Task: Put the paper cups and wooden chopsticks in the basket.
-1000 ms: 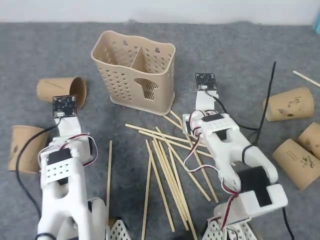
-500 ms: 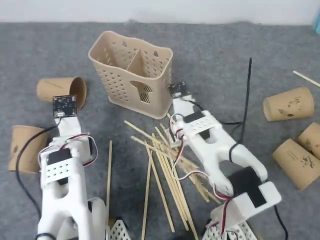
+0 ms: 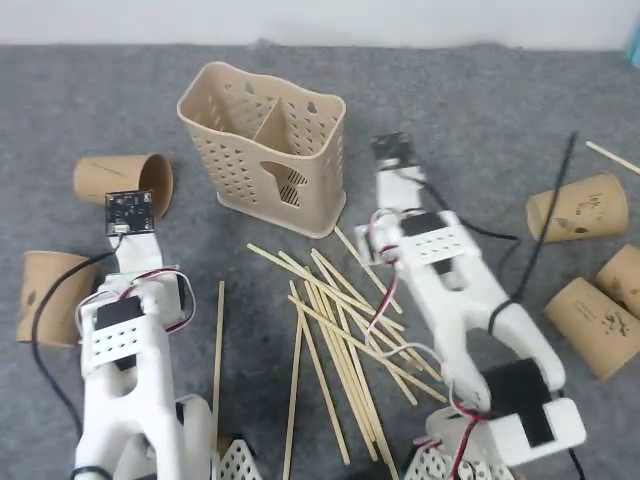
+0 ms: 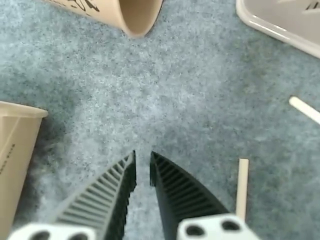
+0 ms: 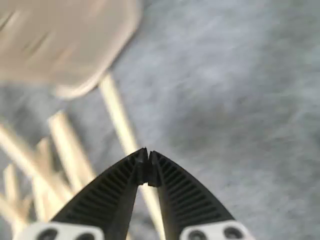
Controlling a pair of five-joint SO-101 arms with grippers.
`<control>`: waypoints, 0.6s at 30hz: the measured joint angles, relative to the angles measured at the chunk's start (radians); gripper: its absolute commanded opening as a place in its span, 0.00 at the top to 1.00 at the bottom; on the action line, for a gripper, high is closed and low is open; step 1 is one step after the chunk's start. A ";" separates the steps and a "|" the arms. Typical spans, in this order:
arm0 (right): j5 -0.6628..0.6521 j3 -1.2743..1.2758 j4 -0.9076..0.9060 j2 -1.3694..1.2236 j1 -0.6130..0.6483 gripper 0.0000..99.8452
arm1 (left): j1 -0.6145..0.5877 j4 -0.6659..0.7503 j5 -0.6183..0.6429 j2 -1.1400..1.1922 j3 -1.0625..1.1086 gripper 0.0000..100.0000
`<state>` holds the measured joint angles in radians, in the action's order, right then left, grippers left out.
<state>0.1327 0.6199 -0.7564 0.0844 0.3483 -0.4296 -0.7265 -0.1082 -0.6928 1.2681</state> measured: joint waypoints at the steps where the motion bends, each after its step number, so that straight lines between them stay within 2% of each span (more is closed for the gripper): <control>1: 0.014 0.000 0.028 -0.011 -0.021 0.99 | 0.000 0.000 0.000 0.000 0.000 0.96; 6: 0.046 -0.008 0.143 -0.160 -0.040 0.99 | 0.000 0.000 0.000 0.000 0.000 0.96; 10: 0.049 -0.072 0.149 -0.259 -0.008 0.99 | 0.000 0.000 0.000 0.000 0.000 0.96; 18: 0.049 -0.161 -0.091 -0.275 0.109 0.99 | 0.002 0.000 0.000 0.000 0.000 0.96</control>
<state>0.1818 0.4588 -0.8470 -0.1903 0.4572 -0.4281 -0.7265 -0.1082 -0.6928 1.2681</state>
